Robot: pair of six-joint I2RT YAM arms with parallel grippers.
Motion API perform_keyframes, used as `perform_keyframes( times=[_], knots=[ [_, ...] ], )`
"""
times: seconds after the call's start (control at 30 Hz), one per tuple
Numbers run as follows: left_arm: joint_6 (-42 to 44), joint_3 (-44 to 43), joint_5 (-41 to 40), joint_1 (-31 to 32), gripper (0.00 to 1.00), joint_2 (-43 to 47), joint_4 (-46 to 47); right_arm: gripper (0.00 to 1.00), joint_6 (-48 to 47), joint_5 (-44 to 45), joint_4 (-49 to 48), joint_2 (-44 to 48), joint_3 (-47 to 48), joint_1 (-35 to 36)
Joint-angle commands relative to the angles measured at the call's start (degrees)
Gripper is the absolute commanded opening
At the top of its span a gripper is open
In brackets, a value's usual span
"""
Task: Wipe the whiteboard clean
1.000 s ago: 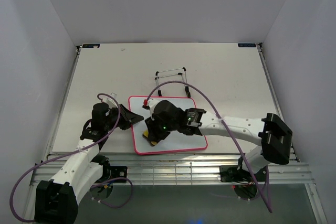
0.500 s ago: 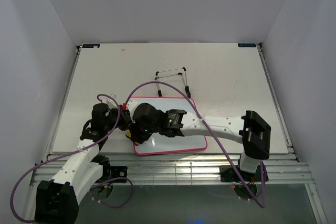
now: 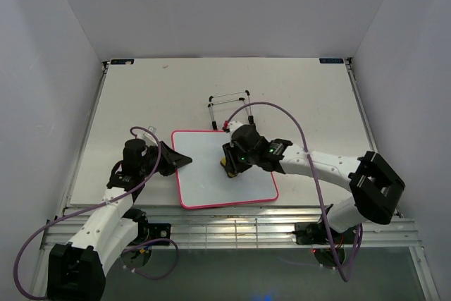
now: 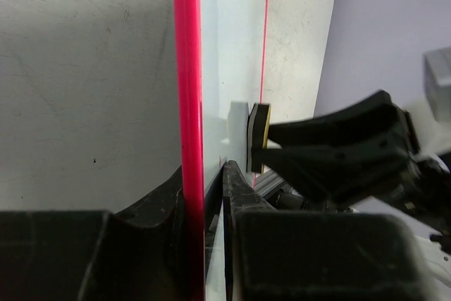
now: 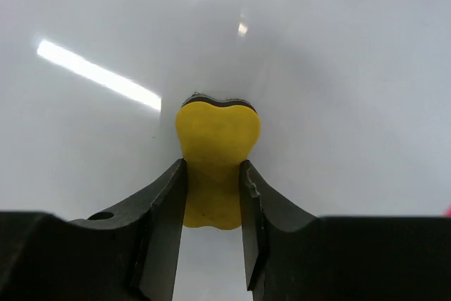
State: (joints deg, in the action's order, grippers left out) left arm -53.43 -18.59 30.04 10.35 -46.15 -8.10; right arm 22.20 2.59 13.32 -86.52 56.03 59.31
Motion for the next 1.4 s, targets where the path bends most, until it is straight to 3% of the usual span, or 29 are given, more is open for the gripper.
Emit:
perform_keyframes(
  times=[0.0, 0.13, 0.23, 0.33, 0.43, 0.6, 0.83, 1.0, 1.13, 1.37],
  knots=[
    [8.0, -2.5, -7.6, 0.1, 0.0, 1.6, -3.3, 0.08, -2.5, 0.4, 7.2, 4.3, -10.5, -6.6],
    [8.6, -3.1, -6.4, 0.1, 0.0, 2.2, -3.9, 0.08, -6.5, -5.8, 7.7, 13.4, -14.0, -20.0],
    [9.1, -3.9, -5.3, 0.0, 0.0, 2.2, -4.2, 0.08, -9.9, -9.8, 10.1, 17.7, -11.0, -30.7],
    [9.4, -4.5, -3.1, 0.0, 0.0, 2.6, -4.4, 0.08, -11.9, -10.5, 13.2, 13.1, -5.0, -41.2],
    [9.0, -4.7, -2.0, 0.1, 0.0, 4.0, -4.6, 0.08, -11.6, -6.6, 15.7, 3.3, 1.0, -46.7],
    [8.3, -4.7, 1.3, 0.1, 0.0, 4.9, -4.6, 0.09, -13.2, 0.5, 17.5, -17.2, 21.0, -50.3],
    [6.8, -3.5, 4.1, 0.1, 0.0, 7.8, -3.9, 0.21, -21.1, 3.0, 22.4, -37.3, 44.3, -52.1],
    [8.3, -4.8, 3.4, 0.1, 0.0, 10.1, -6.6, 0.43, -21.1, 0.7, 23.3, -39.0, 45.8, -53.1],
    [9.2, -4.9, 4.8, 0.1, 0.0, 11.9, -6.6, 0.71, -21.1, 0.7, 23.2, -36.8, 44.4, -53.1],
    [5.0, -4.1, 8.9, 0.2, 0.0, 15.4, 0.1, 0.76, -19.4, 1.5, 25.2, -30.9, 44.0, -53.7]
  ],
)
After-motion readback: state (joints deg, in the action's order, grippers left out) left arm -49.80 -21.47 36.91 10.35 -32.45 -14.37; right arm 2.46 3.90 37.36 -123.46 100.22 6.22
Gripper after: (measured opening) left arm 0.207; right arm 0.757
